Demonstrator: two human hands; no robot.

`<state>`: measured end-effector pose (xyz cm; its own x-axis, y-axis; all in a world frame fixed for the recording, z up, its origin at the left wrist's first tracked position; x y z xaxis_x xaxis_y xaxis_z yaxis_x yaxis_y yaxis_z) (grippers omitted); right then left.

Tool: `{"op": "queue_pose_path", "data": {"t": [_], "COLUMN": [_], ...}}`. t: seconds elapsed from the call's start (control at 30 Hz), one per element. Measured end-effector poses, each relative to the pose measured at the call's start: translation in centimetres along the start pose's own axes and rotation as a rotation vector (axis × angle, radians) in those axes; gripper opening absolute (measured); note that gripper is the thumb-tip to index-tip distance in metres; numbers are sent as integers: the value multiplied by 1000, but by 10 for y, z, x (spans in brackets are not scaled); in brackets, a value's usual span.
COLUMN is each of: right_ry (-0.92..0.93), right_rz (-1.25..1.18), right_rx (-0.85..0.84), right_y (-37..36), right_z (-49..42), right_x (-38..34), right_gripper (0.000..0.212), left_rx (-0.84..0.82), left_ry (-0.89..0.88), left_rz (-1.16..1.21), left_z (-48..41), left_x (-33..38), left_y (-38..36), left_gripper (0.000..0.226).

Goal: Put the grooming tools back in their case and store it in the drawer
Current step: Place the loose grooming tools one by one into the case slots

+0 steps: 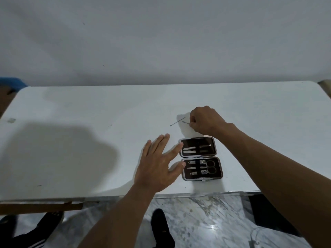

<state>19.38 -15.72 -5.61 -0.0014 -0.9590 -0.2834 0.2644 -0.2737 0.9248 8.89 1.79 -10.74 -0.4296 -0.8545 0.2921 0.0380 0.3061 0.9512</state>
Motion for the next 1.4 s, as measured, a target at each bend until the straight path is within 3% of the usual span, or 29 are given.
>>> {"op": "queue_pose_path", "data": {"t": [0.2,0.3,0.4,0.53,0.63,1.17,1.4], "right_ry": [-75,-74,-73,-64,-60,-45,3], "right_rz": [-28,-92,-169,-306,-368,-338,-209], "right_rx": [-45,-31,-5,49,95,235,220], "right_y": [5,11,14,22,23,-7,-9], "right_z": [5,11,21,40,54,104,106], "right_x": [-2,0,10,23,31,48,51], "right_gripper": [17,4,24,7,11,5,18], "left_rx": [0,6,5,8,12,2,9], "left_ry": [-1,-3,0,4,6,14,3], "left_rz": [-1,-2,-4,1,-3,-43,-57], "left_z": [0,0,0,1,1,2,1], "left_x": [0,0,0,0,0,-1,-3], "left_y": [0,-1,0,-1,-1,-6,-8], "left_gripper": [58,59,59,59,59,61,62]}}
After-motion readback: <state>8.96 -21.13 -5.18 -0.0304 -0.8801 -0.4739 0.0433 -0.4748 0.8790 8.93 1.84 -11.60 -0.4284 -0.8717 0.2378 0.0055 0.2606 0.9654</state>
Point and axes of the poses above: each hand's wrist, its own z-axis away from the middle knuckle, its own y-axis out of the back of the hand, x = y × z, the point moved 5 cm from there along -z, towards the middle knuckle, and after that the axes turned 1 degree about -z, right-handed, at the moved point
